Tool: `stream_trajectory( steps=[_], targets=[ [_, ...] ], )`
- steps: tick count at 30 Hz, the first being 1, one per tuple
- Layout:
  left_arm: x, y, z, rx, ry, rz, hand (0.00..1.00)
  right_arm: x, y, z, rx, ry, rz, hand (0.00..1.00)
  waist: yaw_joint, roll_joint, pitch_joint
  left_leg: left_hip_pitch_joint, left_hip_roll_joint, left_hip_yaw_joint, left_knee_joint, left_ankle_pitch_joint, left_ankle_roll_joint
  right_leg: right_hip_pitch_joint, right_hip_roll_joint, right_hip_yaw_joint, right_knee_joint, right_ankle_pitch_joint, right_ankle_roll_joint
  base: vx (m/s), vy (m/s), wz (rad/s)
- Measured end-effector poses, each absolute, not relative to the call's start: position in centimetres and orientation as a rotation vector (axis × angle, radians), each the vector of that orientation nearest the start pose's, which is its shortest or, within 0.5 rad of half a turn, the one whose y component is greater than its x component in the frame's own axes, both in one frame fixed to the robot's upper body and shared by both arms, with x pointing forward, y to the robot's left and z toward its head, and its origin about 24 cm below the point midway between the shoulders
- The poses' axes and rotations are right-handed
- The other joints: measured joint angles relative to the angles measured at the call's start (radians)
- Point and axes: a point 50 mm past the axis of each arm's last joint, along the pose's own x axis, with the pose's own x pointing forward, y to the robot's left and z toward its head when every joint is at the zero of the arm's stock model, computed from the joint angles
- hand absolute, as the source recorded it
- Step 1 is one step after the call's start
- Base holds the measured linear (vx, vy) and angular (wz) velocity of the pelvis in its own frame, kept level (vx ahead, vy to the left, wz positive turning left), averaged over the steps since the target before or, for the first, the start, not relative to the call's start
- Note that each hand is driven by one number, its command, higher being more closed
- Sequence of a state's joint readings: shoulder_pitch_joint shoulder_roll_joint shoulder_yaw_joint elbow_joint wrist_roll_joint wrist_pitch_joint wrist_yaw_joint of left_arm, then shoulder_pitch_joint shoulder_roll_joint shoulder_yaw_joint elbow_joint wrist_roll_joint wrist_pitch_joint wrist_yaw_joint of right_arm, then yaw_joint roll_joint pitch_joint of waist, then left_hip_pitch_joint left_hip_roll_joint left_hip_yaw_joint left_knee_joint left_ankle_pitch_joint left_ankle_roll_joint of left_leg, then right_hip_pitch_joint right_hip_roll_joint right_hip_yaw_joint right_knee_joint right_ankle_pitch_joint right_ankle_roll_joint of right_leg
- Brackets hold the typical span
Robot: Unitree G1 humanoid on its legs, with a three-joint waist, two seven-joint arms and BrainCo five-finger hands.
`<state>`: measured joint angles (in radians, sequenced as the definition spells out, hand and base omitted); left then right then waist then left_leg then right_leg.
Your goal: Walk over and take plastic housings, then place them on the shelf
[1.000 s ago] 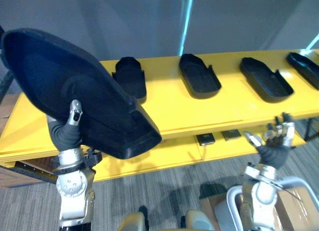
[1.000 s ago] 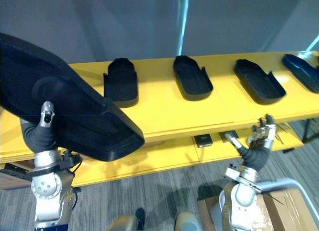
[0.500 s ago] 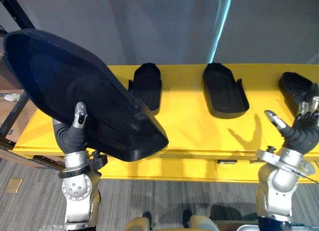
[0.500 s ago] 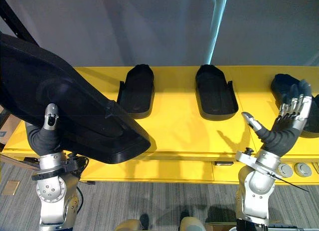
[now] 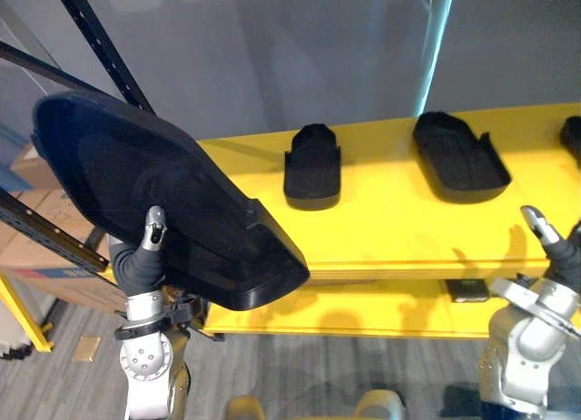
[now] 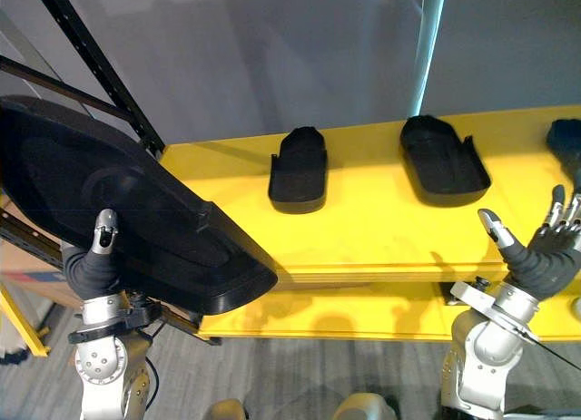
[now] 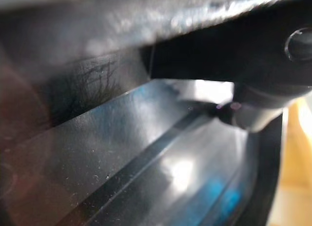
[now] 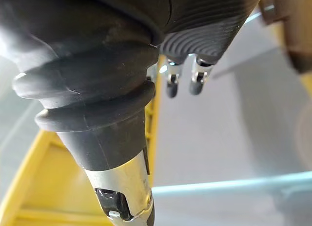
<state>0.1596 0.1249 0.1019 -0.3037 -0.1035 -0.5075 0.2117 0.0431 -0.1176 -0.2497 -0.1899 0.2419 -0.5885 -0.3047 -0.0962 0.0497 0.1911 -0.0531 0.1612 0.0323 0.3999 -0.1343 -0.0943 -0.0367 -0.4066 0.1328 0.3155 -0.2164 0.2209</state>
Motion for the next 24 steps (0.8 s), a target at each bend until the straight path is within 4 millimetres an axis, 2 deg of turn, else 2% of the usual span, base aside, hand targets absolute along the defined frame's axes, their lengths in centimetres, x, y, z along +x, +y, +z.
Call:
stream_trajectory(
  steps=[1, 2, 3, 4, 5, 6, 7, 8, 9, 10, 11, 13, 15, 17, 20, 21, 23, 24],
  targets=[
    [20.1, 20.7, 13.0, 0.029, -0.689, 0.286, 1.00, 21.1, -23.5, 12.3, 0.183, -0.737, -0.528, 0.00, 0.002, -0.017, 0.006, -0.008, -0.016, 0.005, 0.025, -0.088, -0.078, 0.009, -0.024, 0.005, -0.027, 0.018, 0.042, -0.04, 0.557, 0.24],
    [20.2, 20.8, 13.1, 0.044, -0.695, 0.275, 1.00, 21.7, -22.9, 11.8, 0.211, -0.711, -0.520, 0.00, 0.004, -0.023, 0.010, -0.031, -0.018, 0.007, 0.072, -0.143, -0.118, 0.031, -0.032, 0.001, -0.057, 0.047, 0.055, -0.06, 0.459, 0.07],
    [20.3, 20.8, 13.1, 0.054, -0.688, 0.266, 1.00, 21.9, -22.4, 11.4, 0.223, -0.690, -0.512, 0.00, 0.008, -0.027, 0.013, -0.041, -0.021, 0.011, 0.109, -0.165, -0.106, 0.048, -0.037, 0.001, -0.077, 0.087, 0.058, -0.04, 0.410, -0.20],
    [20.6, 21.1, 13.1, 0.087, -0.673, 0.240, 1.00, 22.1, -21.2, 10.5, 0.226, -0.646, -0.478, 0.00, 0.028, -0.028, 0.012, -0.037, -0.017, 0.028, 0.142, -0.210, -0.091, 0.069, -0.035, 0.003, -0.114, 0.198, 0.056, -0.05, 0.384, -0.25],
    [20.9, 21.1, 13.4, 0.108, -0.677, 0.219, 1.00, 22.0, -20.7, 10.2, 0.229, -0.632, -0.462, 0.00, 0.030, -0.029, 0.009, -0.033, -0.016, 0.032, 0.140, -0.220, -0.074, 0.070, -0.032, 0.001, -0.125, 0.268, 0.041, -0.05, 0.362, -0.20],
    [21.1, 21.1, 13.7, 0.122, -0.686, 0.205, 1.00, 21.9, -20.5, 10.2, 0.226, -0.628, -0.455, 0.00, 0.030, -0.029, 0.007, -0.032, -0.016, 0.034, 0.131, -0.221, -0.068, 0.068, -0.028, -0.005, -0.137, 0.321, 0.015, -0.04, 0.252, 0.00],
    [21.5, 21.4, 14.5, 0.153, -0.708, 0.189, 1.00, 22.0, -20.1, 10.2, 0.228, -0.626, -0.441, 0.00, 0.033, -0.023, -0.002, -0.033, -0.005, 0.064, 0.080, -0.192, -0.027, 0.045, -0.003, -0.054, -0.124, 0.332, -0.065, -0.01, 0.207, 0.09],
    [21.7, 21.6, 14.8, 0.166, -0.715, 0.186, 1.00, 22.0, -20.0, 10.2, 0.224, -0.629, -0.436, 0.00, 0.031, -0.026, -0.006, -0.034, -0.002, 0.066, 0.055, -0.173, -0.022, 0.037, 0.032, -0.057, -0.076, 0.289, -0.053, 0.01, 0.167, 0.12],
    [21.9, 21.9, 15.2, 0.181, -0.723, 0.186, 1.00, 22.0, -19.9, 10.3, 0.213, -0.635, -0.430, 0.00, 0.030, -0.035, -0.012, -0.028, -0.004, 0.065, 0.016, -0.147, -0.015, 0.034, 0.079, -0.082, -0.032, 0.215, -0.029, 0.12, 0.086, 0.08],
    [22.0, 22.1, 15.5, 0.186, -0.726, 0.190, 1.00, 22.0, -19.9, 10.7, 0.202, -0.652, -0.424, 0.00, 0.031, -0.046, -0.018, -0.015, -0.012, 0.065, -0.035, -0.106, -0.017, 0.035, 0.148, -0.116, -0.017, 0.128, -0.028, 0.13, 0.083, -0.01],
    [22.0, 22.2, 15.5, 0.186, -0.722, 0.190, 1.00, 21.9, -19.8, 10.9, 0.191, -0.659, -0.422, 0.00, 0.031, -0.047, -0.019, -0.015, -0.019, 0.067, -0.051, -0.094, -0.018, 0.037, 0.167, -0.132, -0.023, 0.106, -0.032, 0.15, 0.104, -0.15],
    [22.2, 22.1, 15.3, 0.183, -0.703, 0.185, 1.00, 21.8, -20.0, 11.4, 0.156, -0.677, -0.416, 0.00, 0.032, -0.052, -0.022, -0.008, -0.037, 0.084, -0.090, -0.064, -0.012, 0.041, 0.176, -0.160, -0.069, 0.091, -0.042, 0.08, 0.062, -0.14],
    [22.3, 21.6, 15.0, 0.164, -0.683, 0.178, 1.00, 21.8, -20.2, 11.4, 0.129, -0.669, -0.415, 0.00, 0.029, -0.037, -0.018, 0.004, -0.040, 0.087, -0.115, -0.053, -0.018, 0.061, 0.176, -0.159, -0.114, 0.094, -0.044, 0.06, -0.024, -0.06],
    [22.2, 21.2, 14.6, 0.114, -0.679, 0.209, 1.00, 21.8, -21.1, 11.8, 0.068, -0.683, -0.415, 0.00, 0.030, -0.015, -0.026, 0.012, -0.033, 0.087, -0.152, -0.026, -0.025, 0.076, 0.185, -0.160, -0.171, 0.102, -0.034, 0.05, -0.094, -0.11],
    [21.9, 21.0, 14.3, 0.082, -0.674, 0.223, 1.00, 21.5, -22.0, 12.9, 0.024, -0.728, -0.420, 0.00, 0.029, 0.021, -0.033, 0.033, -0.012, 0.089, -0.175, -0.014, -0.029, 0.079, 0.208, -0.157, -0.174, 0.103, -0.039, 0.04, -0.087, -0.13],
    [21.7, 20.9, 14.2, 0.075, -0.674, 0.228, 1.00, 21.3, -22.3, 13.4, 0.018, -0.752, -0.414, 0.00, 0.027, 0.034, -0.032, 0.046, -0.005, 0.090, -0.167, -0.014, -0.029, 0.093, 0.215, -0.154, -0.173, 0.098, -0.046, 0.04, -0.057, -0.25],
    [21.4, 21.1, 13.9, 0.082, -0.658, 0.234, 1.00, 21.2, -22.3, 13.5, 0.020, -0.751, -0.389, 0.00, 0.027, 0.038, -0.023, 0.042, 0.003, 0.092, -0.072, -0.012, -0.026, 0.119, 0.217, -0.140, -0.165, 0.079, -0.061, 0.01, -0.050, -0.28],
    [21.3, 21.3, 13.7, 0.085, -0.650, 0.239, 1.00, 21.0, -22.3, 13.3, 0.018, -0.739, -0.375, 0.00, 0.029, 0.041, -0.009, 0.010, 0.016, 0.083, 0.053, -0.007, -0.017, 0.139, 0.221, -0.131, -0.154, 0.053, -0.079, -0.04, -0.068, -0.25]
  ],
)
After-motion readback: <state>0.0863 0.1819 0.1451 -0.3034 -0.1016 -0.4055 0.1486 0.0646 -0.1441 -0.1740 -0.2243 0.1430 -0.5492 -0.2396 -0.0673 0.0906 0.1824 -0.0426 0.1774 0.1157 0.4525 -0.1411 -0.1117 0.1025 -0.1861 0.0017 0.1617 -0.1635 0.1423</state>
